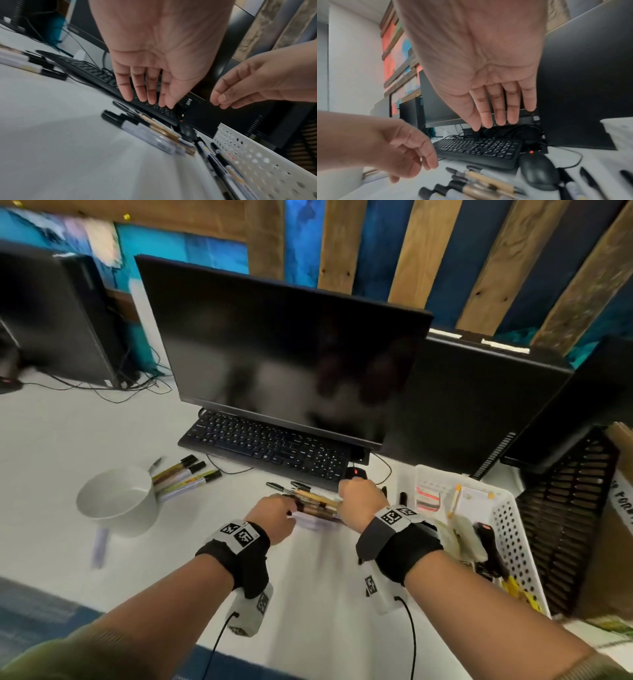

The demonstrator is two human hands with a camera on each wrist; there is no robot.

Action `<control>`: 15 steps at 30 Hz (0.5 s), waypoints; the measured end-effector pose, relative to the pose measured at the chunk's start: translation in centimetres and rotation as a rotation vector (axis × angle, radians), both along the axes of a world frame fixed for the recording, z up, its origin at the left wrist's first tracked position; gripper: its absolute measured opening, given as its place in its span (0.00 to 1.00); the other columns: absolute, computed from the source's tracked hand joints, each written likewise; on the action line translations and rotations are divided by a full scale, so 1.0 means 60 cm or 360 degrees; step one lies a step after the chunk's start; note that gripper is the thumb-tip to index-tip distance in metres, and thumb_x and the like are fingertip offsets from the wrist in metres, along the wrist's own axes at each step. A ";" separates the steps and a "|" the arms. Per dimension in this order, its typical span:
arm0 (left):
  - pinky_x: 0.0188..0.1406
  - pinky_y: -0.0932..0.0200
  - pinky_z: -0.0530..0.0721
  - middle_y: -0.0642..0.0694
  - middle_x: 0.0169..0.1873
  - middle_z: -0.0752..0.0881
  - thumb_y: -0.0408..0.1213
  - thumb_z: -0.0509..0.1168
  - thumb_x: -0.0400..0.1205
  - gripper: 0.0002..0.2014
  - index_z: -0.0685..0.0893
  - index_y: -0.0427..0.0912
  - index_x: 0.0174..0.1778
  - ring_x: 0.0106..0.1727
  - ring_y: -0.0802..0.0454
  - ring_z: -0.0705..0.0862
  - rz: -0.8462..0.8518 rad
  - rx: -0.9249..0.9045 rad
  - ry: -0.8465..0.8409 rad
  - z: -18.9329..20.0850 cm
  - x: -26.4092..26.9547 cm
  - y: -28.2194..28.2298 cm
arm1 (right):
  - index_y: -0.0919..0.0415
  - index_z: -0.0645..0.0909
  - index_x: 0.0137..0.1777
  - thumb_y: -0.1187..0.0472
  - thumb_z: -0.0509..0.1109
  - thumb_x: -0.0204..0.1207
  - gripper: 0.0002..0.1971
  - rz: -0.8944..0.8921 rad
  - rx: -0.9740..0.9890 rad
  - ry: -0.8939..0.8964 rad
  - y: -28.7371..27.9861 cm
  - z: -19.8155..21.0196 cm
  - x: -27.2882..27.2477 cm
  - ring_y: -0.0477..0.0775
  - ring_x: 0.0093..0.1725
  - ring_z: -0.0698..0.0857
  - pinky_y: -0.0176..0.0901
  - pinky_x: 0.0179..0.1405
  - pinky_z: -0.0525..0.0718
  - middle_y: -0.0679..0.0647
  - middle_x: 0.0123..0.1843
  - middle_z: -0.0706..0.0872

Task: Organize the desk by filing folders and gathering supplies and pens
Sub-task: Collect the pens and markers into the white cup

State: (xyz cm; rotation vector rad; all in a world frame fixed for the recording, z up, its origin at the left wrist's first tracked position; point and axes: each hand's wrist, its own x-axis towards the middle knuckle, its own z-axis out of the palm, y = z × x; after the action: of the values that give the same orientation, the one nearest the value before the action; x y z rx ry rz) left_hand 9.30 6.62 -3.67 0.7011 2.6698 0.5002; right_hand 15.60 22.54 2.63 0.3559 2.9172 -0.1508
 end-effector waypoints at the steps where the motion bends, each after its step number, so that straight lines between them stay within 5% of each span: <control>1: 0.60 0.54 0.78 0.41 0.61 0.82 0.37 0.59 0.80 0.15 0.82 0.44 0.61 0.62 0.42 0.80 0.0022 -0.0020 0.0012 -0.002 -0.007 -0.021 | 0.62 0.78 0.60 0.61 0.61 0.78 0.13 0.0034 -0.0004 -0.0021 -0.020 -0.003 -0.006 0.61 0.60 0.79 0.49 0.55 0.79 0.59 0.60 0.81; 10: 0.69 0.50 0.73 0.43 0.64 0.78 0.40 0.62 0.80 0.13 0.82 0.45 0.60 0.70 0.43 0.73 0.0377 0.0097 0.0346 0.013 -0.084 -0.221 | 0.63 0.76 0.63 0.65 0.59 0.78 0.15 0.0154 -0.0126 -0.0093 -0.192 -0.032 -0.091 0.62 0.64 0.78 0.47 0.58 0.79 0.60 0.63 0.79; 15: 0.57 0.49 0.75 0.40 0.54 0.82 0.36 0.59 0.81 0.10 0.84 0.42 0.53 0.58 0.37 0.79 0.0574 0.0194 0.0506 0.042 -0.131 -0.317 | 0.62 0.74 0.64 0.65 0.58 0.78 0.15 0.0199 -0.0144 -0.0132 -0.259 -0.057 -0.146 0.62 0.64 0.78 0.44 0.51 0.75 0.59 0.64 0.78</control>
State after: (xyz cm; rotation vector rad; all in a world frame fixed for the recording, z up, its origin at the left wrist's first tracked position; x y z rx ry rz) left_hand 1.43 -12.41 -1.17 0.3499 3.1080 0.6994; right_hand 6.86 7.00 -0.82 0.1604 2.8287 -0.2424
